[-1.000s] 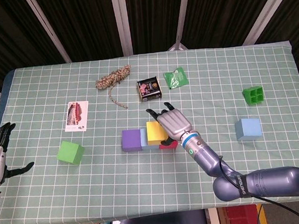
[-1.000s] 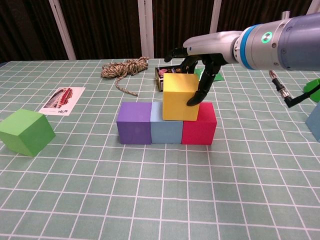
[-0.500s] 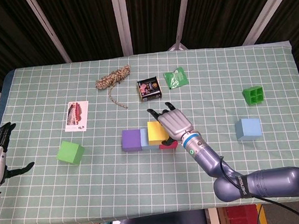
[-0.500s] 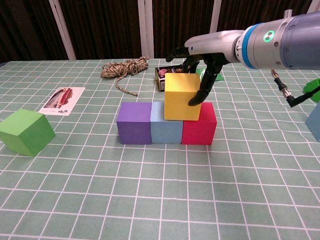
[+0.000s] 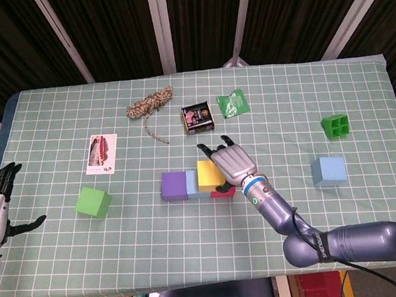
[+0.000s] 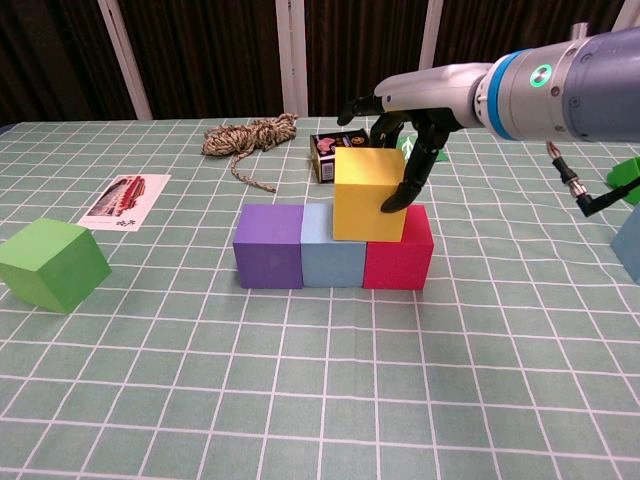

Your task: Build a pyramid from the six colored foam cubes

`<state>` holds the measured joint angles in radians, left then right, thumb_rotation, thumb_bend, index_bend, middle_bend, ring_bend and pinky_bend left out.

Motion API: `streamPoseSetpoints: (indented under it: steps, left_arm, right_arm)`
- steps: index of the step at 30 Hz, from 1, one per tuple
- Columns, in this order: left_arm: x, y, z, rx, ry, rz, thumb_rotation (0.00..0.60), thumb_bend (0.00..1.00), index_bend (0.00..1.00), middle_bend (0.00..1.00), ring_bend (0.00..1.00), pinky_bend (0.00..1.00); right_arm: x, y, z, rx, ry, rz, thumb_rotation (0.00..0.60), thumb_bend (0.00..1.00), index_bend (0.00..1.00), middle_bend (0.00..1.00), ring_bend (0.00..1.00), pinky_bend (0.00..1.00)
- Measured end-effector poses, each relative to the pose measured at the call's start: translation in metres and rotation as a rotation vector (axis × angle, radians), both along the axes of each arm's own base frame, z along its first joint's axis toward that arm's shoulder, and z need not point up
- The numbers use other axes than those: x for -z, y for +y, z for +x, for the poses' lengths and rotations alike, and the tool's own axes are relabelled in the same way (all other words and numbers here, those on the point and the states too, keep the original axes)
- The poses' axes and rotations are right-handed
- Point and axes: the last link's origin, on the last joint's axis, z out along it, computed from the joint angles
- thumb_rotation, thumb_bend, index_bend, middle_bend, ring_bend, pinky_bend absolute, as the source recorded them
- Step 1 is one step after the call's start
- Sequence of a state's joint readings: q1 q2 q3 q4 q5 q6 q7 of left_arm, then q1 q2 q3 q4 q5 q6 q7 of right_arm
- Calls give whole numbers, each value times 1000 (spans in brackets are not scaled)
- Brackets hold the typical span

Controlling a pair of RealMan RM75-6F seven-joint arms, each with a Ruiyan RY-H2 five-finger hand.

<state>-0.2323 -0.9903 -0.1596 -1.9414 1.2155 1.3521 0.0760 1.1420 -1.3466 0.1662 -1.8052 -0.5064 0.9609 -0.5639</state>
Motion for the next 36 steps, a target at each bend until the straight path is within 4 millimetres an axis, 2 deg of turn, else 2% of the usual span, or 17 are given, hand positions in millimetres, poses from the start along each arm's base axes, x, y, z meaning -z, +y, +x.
streamPoseSetpoints:
  steps: [9,25,33,36]
  left_arm:
    - [0,0,0,0,2,-1,600,104,0,22,0,0]
    - [-1,0,0,1,1,1,600,104,0,21,0,0]
    - [0,0,0,0,2,0,600,104,0,21,0,0]
    - [0,0,0,0,2,-1,600,104,0,21,0,0]
  right_arm:
    - [0,2,0,-1,4,7,600,240,0,348,226,42]
    - [0,5,0,11,9,10,600,237,0,6,6,0]
    - [-5,12,1,3,33,15,600,136,0,0,0,0]
    - [-9,17,1,3,41,22,600,129,0,0,0,0]
